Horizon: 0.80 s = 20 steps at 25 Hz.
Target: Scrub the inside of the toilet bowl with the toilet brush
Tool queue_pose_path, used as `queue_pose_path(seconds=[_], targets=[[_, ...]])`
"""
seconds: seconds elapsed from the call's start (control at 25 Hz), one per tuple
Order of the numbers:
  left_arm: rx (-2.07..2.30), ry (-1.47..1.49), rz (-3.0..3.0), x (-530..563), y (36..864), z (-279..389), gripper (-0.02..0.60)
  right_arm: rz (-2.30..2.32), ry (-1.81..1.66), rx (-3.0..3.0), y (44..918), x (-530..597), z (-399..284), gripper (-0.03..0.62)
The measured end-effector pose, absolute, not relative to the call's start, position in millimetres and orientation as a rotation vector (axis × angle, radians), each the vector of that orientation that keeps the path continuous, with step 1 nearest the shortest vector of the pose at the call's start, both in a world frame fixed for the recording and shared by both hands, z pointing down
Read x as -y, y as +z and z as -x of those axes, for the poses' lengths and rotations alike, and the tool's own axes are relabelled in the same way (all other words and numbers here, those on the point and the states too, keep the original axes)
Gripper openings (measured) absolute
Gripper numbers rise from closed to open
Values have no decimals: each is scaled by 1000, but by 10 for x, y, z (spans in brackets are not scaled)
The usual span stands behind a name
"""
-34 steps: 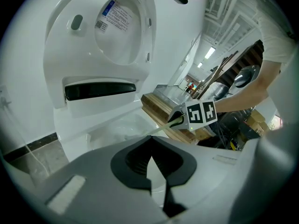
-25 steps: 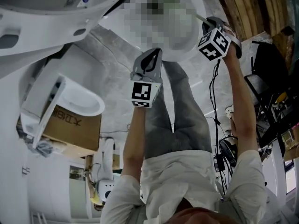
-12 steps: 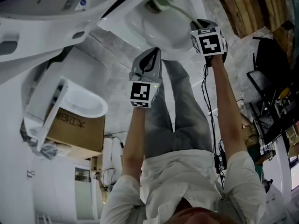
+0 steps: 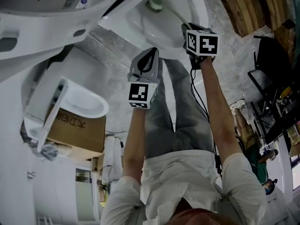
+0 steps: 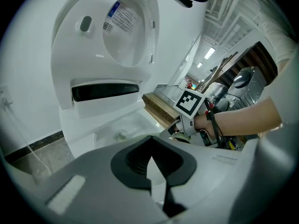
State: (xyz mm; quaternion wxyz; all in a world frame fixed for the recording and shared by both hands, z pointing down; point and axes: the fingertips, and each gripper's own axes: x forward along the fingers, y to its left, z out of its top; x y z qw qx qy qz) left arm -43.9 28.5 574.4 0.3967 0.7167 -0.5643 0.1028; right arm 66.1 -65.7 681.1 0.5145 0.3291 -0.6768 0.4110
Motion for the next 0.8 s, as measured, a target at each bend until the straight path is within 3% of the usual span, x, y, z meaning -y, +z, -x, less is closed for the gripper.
queue_pose_path(seconds=[0.52, 0.8], targets=[[1484, 261, -1740, -424, 5801, 600, 18, -647, 1129, 1684, 6771, 161, -263, 89], [1484, 264, -1740, -476, 5807, 541, 18, -491, 975, 1715, 6750, -122, -276, 89]])
